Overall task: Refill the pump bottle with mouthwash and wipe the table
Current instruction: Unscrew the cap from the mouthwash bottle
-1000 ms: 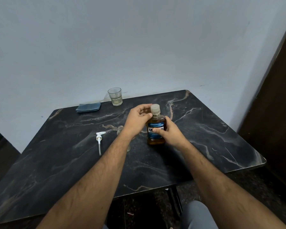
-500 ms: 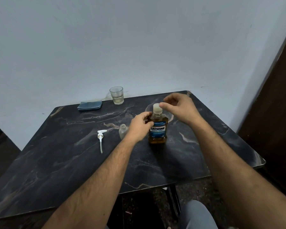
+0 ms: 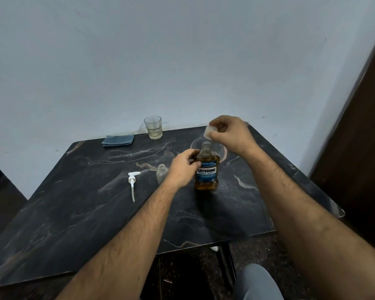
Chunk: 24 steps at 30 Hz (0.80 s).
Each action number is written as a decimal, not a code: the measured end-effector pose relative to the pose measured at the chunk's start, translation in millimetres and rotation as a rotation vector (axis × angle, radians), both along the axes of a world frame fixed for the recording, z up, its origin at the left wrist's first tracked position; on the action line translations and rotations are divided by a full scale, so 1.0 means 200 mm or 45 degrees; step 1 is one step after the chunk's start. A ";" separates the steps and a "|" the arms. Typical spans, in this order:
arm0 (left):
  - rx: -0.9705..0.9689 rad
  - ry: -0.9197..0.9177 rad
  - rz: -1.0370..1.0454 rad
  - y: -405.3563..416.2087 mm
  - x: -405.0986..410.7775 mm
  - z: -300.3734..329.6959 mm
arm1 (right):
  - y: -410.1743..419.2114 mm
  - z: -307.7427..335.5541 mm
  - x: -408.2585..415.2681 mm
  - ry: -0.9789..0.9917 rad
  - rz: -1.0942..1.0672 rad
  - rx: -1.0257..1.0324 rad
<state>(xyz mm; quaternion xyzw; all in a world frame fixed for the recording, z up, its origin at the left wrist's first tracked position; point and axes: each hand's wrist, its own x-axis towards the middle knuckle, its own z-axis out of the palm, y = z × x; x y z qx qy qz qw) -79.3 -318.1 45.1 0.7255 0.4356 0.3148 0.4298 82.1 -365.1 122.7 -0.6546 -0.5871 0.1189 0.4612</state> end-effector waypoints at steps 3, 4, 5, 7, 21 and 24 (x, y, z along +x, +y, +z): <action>-0.001 -0.007 0.000 0.00 0.00 -0.01 | -0.03 -0.05 0.08 0.065 -0.160 0.074; 0.000 -0.005 -0.002 0.00 0.00 -0.01 | -0.04 -0.11 0.11 0.042 -0.199 0.034; 0.002 -0.003 -0.004 -0.01 0.00 -0.01 | -0.05 -0.18 0.14 0.006 -0.231 -0.038; 0.007 -0.002 -0.003 -0.01 0.00 -0.01 | -0.07 -0.34 0.20 -0.096 -0.304 -0.224; -0.103 -0.154 0.022 -0.09 -0.01 -0.10 | -0.14 -0.70 0.27 -0.165 -0.366 -0.517; -0.128 -0.202 0.046 -0.11 -0.01 -0.12 | -0.15 -0.67 0.24 -0.133 -0.355 -0.506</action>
